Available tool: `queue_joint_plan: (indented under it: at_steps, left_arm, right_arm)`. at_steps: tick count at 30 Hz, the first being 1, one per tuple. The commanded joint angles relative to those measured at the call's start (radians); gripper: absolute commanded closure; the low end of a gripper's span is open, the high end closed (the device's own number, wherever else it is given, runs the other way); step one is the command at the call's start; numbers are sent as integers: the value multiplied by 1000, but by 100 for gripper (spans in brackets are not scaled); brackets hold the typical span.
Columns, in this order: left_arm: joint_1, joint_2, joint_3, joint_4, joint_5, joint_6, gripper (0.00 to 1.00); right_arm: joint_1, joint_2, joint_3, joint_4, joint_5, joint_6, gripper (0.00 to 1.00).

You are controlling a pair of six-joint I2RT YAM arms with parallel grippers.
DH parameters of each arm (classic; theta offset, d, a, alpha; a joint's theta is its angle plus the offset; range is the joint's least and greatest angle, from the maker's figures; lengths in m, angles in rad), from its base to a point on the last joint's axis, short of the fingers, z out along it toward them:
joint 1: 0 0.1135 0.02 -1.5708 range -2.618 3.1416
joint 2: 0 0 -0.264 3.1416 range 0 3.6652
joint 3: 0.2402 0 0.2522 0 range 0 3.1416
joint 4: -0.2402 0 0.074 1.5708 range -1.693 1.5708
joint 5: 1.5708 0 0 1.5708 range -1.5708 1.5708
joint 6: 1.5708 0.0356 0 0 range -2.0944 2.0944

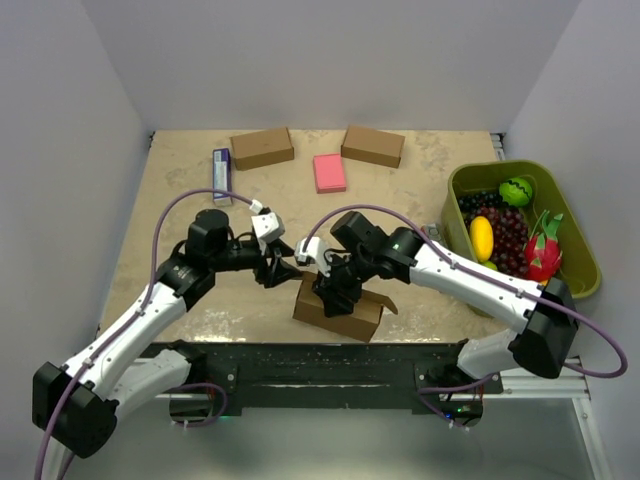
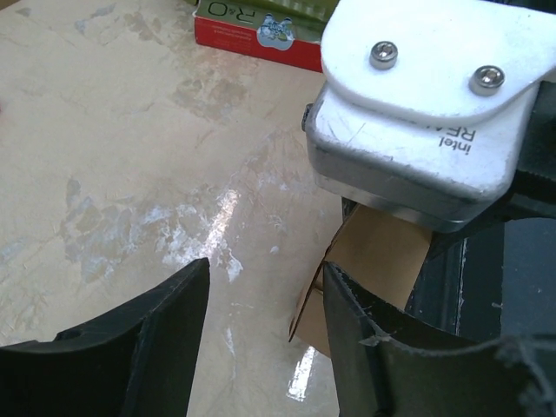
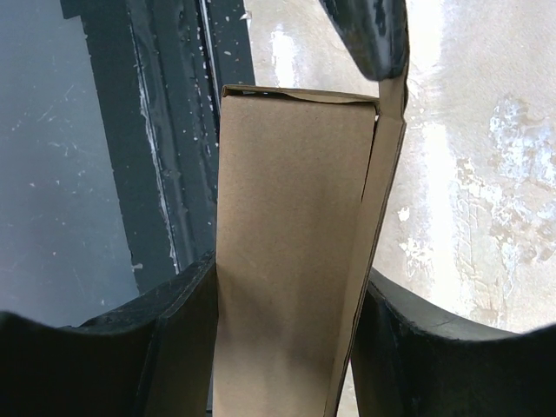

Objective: Fold the paper box

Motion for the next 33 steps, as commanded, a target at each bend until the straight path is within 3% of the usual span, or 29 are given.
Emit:
queue_joint_plan:
  at_steps: [1, 7, 9, 14, 18, 20, 25, 29, 33]
  left_arm:
    - [-32, 11, -11, -6, -52, 14, 41]
    - [-41, 24, -12, -6, -29, 16, 43]
    - [-49, 31, -11, -6, -15, 14, 48]
    - [-61, 43, -8, -12, -20, 14, 79]
    - [-87, 65, -3, -15, -72, -38, 90]
    - [-139, 86, -1, -17, -162, -104, 100]
    - [-239, 131, -14, 38, -323, -269, 100]
    - [-242, 129, -15, 71, -437, -371, 100]
    - [-242, 108, -55, 147, -451, -501, 100]
  right_arm:
    - [0, -2, 44, -11, 14, -13, 59]
    - [0, 1, 47, -11, 17, -14, 59]
    - [0, -2, 47, -12, 27, -14, 59]
    - [0, -14, 44, 5, 75, -5, 62]
    - [0, -11, 41, 37, 221, 39, 63]
    - [0, -11, 32, 69, 287, 58, 63]
    - [0, 18, -6, 130, 342, 98, 63]
    - [-2, 38, -39, 173, 408, 115, 65]
    - [0, 29, -95, 245, 448, 136, 65]
